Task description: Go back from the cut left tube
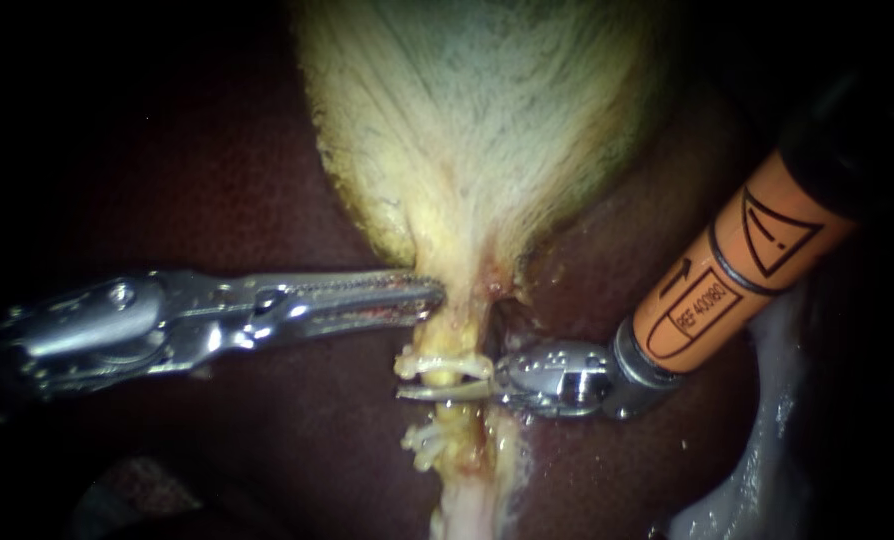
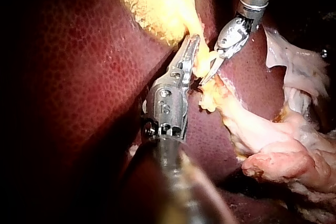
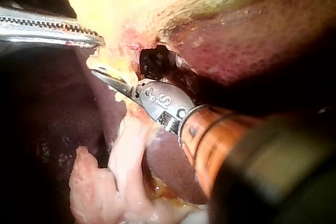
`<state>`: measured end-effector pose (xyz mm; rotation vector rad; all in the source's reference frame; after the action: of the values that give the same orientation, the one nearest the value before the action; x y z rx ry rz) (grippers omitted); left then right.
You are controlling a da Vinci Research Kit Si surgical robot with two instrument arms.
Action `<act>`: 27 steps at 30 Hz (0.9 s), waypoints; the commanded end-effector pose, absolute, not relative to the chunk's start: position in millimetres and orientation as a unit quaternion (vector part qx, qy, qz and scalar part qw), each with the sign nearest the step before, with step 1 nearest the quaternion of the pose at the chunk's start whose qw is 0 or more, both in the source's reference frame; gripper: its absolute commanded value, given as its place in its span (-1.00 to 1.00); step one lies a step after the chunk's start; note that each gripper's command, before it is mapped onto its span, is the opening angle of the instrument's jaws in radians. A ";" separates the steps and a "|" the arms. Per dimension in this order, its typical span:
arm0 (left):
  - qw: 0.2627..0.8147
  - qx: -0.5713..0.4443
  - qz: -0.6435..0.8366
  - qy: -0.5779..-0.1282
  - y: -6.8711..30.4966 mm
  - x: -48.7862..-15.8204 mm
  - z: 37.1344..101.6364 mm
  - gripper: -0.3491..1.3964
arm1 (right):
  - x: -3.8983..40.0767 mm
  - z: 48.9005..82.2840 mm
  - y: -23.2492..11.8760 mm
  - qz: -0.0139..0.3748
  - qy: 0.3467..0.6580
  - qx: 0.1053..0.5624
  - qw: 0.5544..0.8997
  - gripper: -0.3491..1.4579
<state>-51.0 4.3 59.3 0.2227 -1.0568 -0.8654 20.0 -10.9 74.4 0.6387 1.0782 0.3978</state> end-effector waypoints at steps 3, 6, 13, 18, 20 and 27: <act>0.770 0.103 -0.399 -0.487 4.3 -50.9 59.3 -0.56 | 20.1 74.2 -11.2 0.207 0.493 0.313 0.785 -0.70; 0.770 0.103 -0.399 -0.487 4.3 -50.9 59.4 -0.56 | 20.3 74.0 -11.4 0.219 0.487 0.324 0.781 0.04; 0.770 0.103 -0.399 -0.487 4.4 -50.9 59.5 -0.56 | 20.7 73.8 -11.7 0.221 0.485 0.325 0.781 0.39; 0.770 0.103 -0.399 -0.487 4.4 -50.8 59.6 -0.56 | 20.4 73.3 -12.1 0.219 0.486 0.326 0.781 0.41; 0.770 0.103 -0.398 -0.487 4.4 -50.8 59.6 -0.56 | 20.2 72.9 -12.4 0.217 0.486 0.328 0.781 0.43; 0.770 0.103 -0.398 -0.488 4.5 -50.7 59.8 -0.56 | 17.5 69.1 -13.2 0.202 0.487 0.346 0.776 0.52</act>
<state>-50.7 4.5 59.8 0.2243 -1.0575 -0.8635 17.0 -13.1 68.5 0.7538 1.0515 0.4390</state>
